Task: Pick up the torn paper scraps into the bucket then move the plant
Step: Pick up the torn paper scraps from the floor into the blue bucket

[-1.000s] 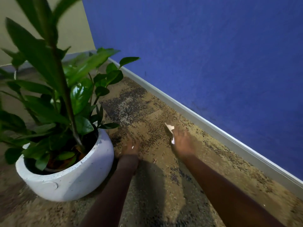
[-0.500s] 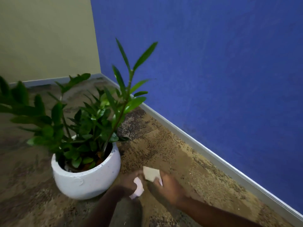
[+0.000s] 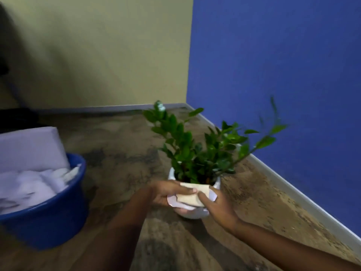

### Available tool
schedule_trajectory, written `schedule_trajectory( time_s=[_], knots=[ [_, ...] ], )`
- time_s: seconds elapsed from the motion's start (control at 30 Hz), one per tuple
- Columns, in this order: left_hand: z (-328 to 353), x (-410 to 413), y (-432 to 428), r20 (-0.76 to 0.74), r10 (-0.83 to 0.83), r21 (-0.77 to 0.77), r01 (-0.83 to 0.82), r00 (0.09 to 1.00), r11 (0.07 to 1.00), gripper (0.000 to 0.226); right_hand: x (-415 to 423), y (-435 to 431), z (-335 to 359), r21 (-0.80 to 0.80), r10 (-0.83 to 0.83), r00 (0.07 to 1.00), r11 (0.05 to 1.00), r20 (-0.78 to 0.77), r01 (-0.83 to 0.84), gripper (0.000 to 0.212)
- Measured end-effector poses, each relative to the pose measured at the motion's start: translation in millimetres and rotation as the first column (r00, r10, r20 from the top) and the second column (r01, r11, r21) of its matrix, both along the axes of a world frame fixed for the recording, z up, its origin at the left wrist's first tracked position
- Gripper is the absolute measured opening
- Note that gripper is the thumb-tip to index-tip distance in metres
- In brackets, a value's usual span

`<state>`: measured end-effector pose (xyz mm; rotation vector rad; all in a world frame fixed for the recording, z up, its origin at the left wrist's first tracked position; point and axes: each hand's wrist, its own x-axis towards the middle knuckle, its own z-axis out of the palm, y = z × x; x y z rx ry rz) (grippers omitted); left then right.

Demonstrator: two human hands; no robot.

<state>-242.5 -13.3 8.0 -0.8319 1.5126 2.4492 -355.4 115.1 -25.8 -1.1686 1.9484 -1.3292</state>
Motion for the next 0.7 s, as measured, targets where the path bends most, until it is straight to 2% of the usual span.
schedule_trajectory(
  time_s=[0.07,0.1,0.2,0.27,0.4,0.5,0.53,0.6,0.7],
  knots=[
    [21.2,29.9,-16.6,-0.037,0.114,-0.104,-0.117,0.993,0.988,0.017,25.2,-28.0,14.5,-0.028,0.023,1.000,0.999,0.007,-0.023,0.016],
    [32.0,46.0,-23.3,-0.049,0.156,-0.175,-0.162,0.987,0.971,0.016,38.4,-42.9,22.4,-0.027,0.033,0.999,0.999,0.015,-0.032,0.021],
    [57.3,97.3,-42.2,-0.118,0.350,-0.290,-0.370,0.929,0.883,0.018,80.6,-87.7,43.8,-0.033,0.073,0.996,0.997,0.058,-0.071,0.024],
    [69.0,129.8,-52.6,-0.197,0.504,-0.339,-0.541,0.841,0.770,0.017,110.5,-117.2,55.6,-0.039,0.091,0.995,0.995,0.047,-0.089,0.024],
    [80.7,190.0,-75.4,-0.330,0.731,-0.439,-0.782,0.598,0.442,0.016,172.3,-173.4,72.8,-0.072,0.100,0.991,0.993,0.087,-0.094,0.040],
    [71.0,228.7,-95.8,-0.336,0.828,-0.683,-0.722,0.448,0.113,0.034,218.9,-208.3,80.7,-0.063,0.093,0.973,0.995,0.210,-0.081,0.042],
    [66.2,240.0,-100.7,-0.330,0.862,-0.724,-0.690,0.385,0.031,0.037,233.1,-218.3,81.6,-0.048,0.098,0.963,0.995,0.251,-0.089,0.041],
    [56.3,257.1,-106.5,-0.322,0.907,-0.756,-0.651,0.270,-0.074,0.039,258.3,-235.1,82.2,-0.007,0.099,0.941,0.995,0.322,-0.103,0.036],
    [43.8,268.1,-115.2,-0.304,0.939,-0.779,-0.610,0.163,-0.146,0.041,285.6,-254.4,76.8,0.053,0.108,0.926,0.989,0.362,-0.136,0.020]
  ],
)
